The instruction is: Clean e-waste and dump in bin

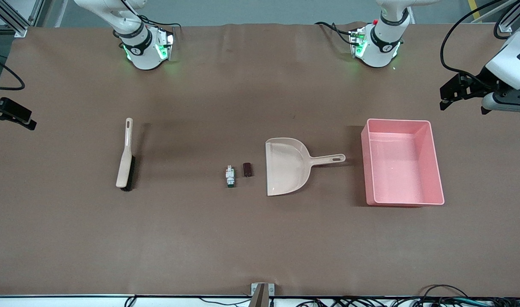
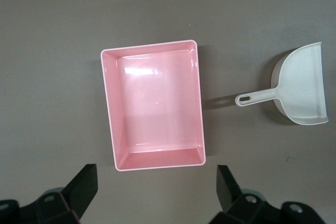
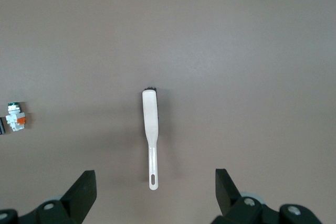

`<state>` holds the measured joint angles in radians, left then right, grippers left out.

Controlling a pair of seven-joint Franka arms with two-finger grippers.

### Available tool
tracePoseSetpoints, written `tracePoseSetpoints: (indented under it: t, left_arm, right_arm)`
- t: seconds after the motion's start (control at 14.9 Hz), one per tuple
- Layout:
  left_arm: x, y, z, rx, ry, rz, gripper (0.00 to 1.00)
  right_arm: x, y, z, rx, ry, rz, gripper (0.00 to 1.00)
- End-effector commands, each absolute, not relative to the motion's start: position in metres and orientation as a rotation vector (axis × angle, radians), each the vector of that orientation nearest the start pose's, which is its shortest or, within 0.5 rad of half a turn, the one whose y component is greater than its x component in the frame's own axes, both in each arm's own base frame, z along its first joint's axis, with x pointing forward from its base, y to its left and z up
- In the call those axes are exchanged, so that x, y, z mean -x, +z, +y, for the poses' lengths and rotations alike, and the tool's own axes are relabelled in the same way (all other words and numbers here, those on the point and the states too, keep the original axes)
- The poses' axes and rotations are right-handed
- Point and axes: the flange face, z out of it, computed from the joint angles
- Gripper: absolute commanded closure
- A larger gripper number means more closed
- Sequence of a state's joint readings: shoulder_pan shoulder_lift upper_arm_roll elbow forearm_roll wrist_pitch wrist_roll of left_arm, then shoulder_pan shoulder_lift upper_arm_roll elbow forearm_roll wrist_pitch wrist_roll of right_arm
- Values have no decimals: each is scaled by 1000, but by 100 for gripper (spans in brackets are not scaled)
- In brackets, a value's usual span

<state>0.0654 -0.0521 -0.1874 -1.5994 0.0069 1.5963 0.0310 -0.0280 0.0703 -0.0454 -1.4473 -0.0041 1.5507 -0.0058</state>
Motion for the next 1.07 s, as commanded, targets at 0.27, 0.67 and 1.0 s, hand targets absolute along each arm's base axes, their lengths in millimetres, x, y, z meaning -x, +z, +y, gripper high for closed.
tracePoseSetpoints:
  t: [0.27,0.67,1.0]
  left_arm:
    - [-542,641,-76,3060,-62,270,0]
    - [-566,551,-207,3041,-3,697,0]
    - [-556,450,-327,2967,82,1035,0]
  right_arm:
    - [-565,647,-40,3129,-51,100,0]
    - [-564,595,-25,3120,169,52,0]
    - [-557,503,7,3141,290,-80,0]
